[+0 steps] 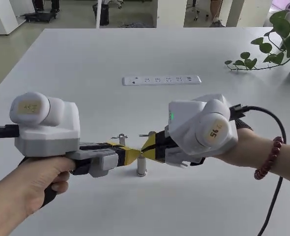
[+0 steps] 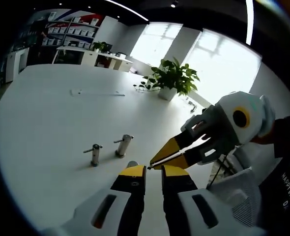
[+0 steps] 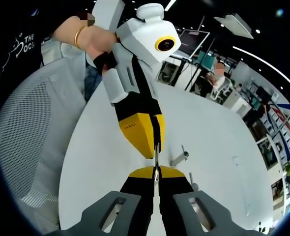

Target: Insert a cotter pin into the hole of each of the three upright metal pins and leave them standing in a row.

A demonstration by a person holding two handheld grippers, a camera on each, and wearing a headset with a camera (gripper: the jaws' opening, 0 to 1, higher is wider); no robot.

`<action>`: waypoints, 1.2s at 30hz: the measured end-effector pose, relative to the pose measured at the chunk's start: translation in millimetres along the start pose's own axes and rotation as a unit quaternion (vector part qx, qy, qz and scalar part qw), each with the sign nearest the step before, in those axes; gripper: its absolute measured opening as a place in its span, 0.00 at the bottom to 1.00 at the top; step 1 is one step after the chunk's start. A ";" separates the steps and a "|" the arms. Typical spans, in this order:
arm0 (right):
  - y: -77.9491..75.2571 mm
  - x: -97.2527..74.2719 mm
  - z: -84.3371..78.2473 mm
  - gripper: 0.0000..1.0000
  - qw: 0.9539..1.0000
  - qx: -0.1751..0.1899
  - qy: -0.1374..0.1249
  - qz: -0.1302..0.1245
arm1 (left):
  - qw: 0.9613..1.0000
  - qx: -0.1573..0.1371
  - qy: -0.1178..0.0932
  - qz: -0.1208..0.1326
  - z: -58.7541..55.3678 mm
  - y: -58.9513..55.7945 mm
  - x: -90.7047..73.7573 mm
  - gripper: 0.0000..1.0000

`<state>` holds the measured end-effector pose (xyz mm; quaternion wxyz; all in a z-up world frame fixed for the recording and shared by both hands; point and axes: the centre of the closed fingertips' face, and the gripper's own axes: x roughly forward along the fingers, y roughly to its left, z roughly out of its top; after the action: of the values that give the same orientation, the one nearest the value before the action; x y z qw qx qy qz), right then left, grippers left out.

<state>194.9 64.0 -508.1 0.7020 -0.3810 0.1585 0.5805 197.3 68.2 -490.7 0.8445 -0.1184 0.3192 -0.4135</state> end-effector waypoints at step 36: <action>1.4 3.7 -3.1 0.00 1.000 0.022 -0.004 -0.014 | 1.000 -0.014 0.001 0.008 -3.1 3.7 4.1 0.00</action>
<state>195.3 64.4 -513.1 0.7189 -0.3655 0.1627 0.5685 199.5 67.5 -496.7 0.8459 -0.1272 0.3262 -0.4023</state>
